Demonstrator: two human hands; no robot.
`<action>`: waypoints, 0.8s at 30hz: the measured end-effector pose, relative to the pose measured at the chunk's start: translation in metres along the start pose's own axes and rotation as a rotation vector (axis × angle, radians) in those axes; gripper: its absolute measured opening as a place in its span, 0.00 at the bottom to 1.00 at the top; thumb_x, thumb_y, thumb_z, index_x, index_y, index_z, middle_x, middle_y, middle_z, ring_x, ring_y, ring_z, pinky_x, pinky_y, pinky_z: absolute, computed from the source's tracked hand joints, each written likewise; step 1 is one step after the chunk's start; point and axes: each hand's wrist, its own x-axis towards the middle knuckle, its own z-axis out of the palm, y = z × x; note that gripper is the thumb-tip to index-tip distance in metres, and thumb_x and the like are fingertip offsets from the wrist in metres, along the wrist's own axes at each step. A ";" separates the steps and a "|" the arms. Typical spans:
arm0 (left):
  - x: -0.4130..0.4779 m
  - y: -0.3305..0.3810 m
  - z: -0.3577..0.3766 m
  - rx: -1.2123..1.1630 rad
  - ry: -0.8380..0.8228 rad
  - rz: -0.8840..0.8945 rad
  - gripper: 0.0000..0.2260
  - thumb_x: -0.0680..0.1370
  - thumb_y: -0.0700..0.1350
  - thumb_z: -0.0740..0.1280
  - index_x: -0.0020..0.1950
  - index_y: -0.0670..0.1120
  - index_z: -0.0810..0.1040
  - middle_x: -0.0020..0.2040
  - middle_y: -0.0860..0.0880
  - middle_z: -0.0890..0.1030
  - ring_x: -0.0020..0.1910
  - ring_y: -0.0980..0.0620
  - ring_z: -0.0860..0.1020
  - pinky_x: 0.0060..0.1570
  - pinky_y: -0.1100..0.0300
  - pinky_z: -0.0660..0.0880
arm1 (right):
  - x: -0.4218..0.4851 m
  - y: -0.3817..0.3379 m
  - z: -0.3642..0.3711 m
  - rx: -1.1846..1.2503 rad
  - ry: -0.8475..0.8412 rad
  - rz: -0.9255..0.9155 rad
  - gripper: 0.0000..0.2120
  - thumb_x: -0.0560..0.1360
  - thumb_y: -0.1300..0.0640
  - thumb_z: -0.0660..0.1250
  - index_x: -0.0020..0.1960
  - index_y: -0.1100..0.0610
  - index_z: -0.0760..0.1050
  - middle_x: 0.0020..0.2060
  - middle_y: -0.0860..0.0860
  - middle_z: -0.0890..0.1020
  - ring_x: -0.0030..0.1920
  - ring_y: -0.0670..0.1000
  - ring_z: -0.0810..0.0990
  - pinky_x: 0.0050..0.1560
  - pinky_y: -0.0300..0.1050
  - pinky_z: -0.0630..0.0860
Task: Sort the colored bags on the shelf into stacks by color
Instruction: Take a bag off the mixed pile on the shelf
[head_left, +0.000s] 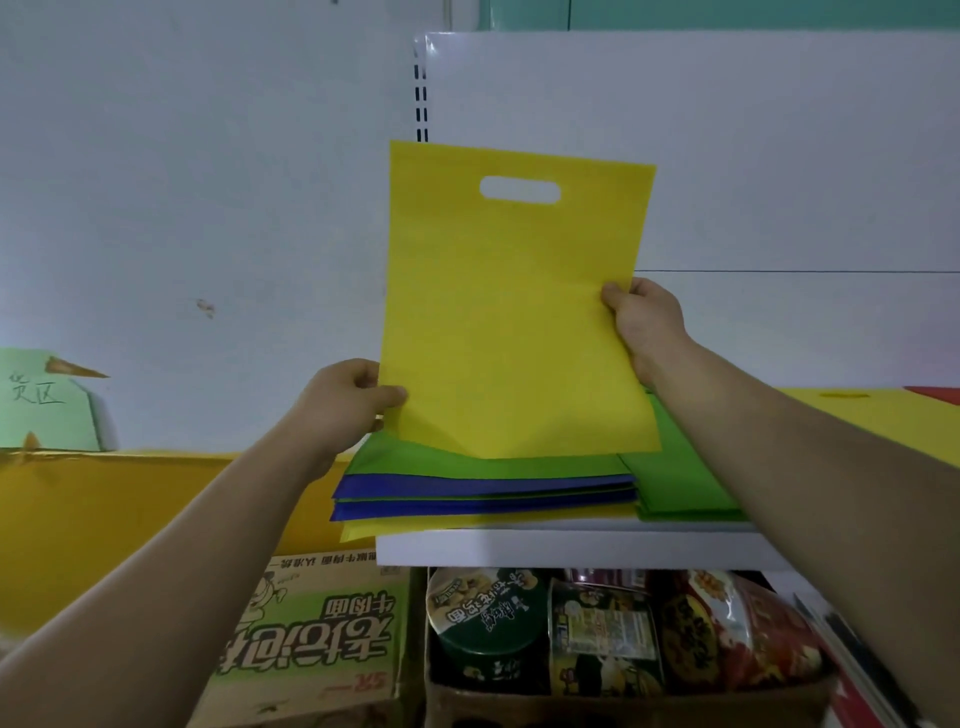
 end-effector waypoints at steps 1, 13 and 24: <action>-0.002 0.001 0.000 -0.019 -0.011 0.006 0.05 0.77 0.39 0.66 0.50 0.40 0.76 0.51 0.36 0.78 0.47 0.44 0.78 0.53 0.47 0.76 | -0.002 -0.002 -0.001 -0.015 0.015 -0.015 0.03 0.78 0.58 0.64 0.50 0.56 0.76 0.42 0.50 0.80 0.38 0.48 0.78 0.36 0.40 0.75; -0.005 0.001 0.021 -0.003 0.074 0.216 0.08 0.79 0.40 0.59 0.44 0.52 0.68 0.35 0.49 0.70 0.31 0.49 0.66 0.31 0.58 0.64 | -0.026 -0.008 -0.041 -0.410 0.161 -0.202 0.07 0.78 0.55 0.62 0.50 0.58 0.75 0.45 0.53 0.78 0.44 0.53 0.76 0.41 0.43 0.70; -0.071 0.047 0.097 -0.060 -0.043 0.282 0.15 0.76 0.35 0.64 0.57 0.52 0.68 0.39 0.51 0.74 0.35 0.52 0.75 0.33 0.58 0.70 | -0.058 -0.039 -0.155 -0.528 0.314 -0.352 0.12 0.80 0.54 0.60 0.55 0.63 0.72 0.46 0.53 0.74 0.45 0.51 0.71 0.41 0.42 0.65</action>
